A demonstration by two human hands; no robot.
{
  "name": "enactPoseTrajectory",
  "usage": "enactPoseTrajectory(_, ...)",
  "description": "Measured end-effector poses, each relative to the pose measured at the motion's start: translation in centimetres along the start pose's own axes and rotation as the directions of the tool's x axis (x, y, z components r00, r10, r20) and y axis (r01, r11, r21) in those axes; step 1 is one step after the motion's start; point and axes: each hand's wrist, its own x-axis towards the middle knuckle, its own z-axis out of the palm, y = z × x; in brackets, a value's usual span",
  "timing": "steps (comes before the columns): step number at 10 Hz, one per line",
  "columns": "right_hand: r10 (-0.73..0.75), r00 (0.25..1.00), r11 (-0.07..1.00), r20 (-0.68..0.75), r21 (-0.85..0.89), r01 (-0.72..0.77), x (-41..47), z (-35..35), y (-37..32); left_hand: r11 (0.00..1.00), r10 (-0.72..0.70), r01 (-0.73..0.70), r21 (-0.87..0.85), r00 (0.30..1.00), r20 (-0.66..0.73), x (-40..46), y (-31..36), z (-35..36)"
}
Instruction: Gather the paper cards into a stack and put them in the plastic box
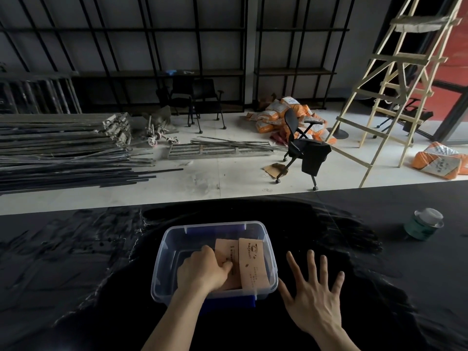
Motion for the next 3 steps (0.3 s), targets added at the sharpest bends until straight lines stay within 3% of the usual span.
enactPoseTrajectory(1, -0.009, 0.995, 1.000, 0.095, 0.012, 0.008, 0.1, -1.3, -0.1, 0.998, 0.058, -0.055, 0.040, 0.994, -0.095, -1.9, -0.3, -0.7)
enactPoseTrajectory(2, -0.004, 0.999, 0.995, 0.053, 0.101, -0.002, 0.4, -3.7, -0.2, 0.990, 0.139, -0.128, 0.065, 0.968, -0.209, -2.9, -1.6, -1.9)
enactPoseTrajectory(3, -0.034, 0.996, 0.991, -0.083, 0.128, 0.045, 0.3, -6.7, -1.2, 0.975, 0.195, -0.151, 0.163, 0.930, -0.310, -3.7, -3.1, -3.6)
